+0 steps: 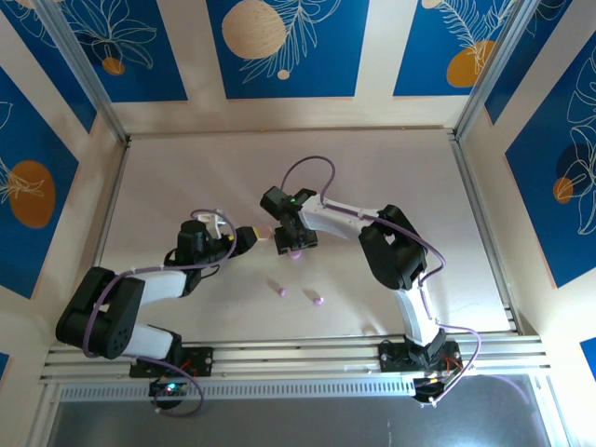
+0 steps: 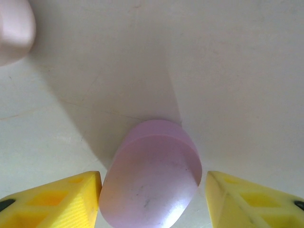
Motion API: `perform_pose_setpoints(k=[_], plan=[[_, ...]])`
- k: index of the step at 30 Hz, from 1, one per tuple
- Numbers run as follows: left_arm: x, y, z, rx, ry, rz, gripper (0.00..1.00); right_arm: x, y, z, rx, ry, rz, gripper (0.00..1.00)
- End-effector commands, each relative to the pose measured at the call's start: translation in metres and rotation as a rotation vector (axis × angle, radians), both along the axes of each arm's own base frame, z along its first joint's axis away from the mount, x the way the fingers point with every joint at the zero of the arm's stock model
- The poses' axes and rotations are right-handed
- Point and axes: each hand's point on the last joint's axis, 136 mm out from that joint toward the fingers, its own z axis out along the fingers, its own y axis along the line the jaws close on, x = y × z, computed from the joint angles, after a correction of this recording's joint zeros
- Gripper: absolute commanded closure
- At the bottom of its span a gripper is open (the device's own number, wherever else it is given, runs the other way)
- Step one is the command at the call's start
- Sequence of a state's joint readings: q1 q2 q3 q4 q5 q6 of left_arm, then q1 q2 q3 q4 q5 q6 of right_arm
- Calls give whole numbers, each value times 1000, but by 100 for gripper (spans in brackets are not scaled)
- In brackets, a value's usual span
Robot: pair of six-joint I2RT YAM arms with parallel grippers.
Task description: Insert the wireless bluetooth earbuds into the charging case
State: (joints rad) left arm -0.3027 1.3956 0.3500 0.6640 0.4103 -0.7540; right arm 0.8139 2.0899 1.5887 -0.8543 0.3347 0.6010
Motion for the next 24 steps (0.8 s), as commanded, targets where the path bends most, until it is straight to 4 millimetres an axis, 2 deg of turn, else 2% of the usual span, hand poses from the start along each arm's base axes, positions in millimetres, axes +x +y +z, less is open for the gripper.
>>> perform_pose_setpoints(k=[1, 10, 24], plan=[[1, 2, 1, -9, -11, 0, 15, 4, -3, 6, 2, -4, -22, 39], [0, 1, 1, -10, -9, -9, 15, 5, -2, 3, 6, 4, -26, 43], [0, -10, -3, -48, 4, -50, 15, 5, -18, 2, 41, -20, -7, 46]])
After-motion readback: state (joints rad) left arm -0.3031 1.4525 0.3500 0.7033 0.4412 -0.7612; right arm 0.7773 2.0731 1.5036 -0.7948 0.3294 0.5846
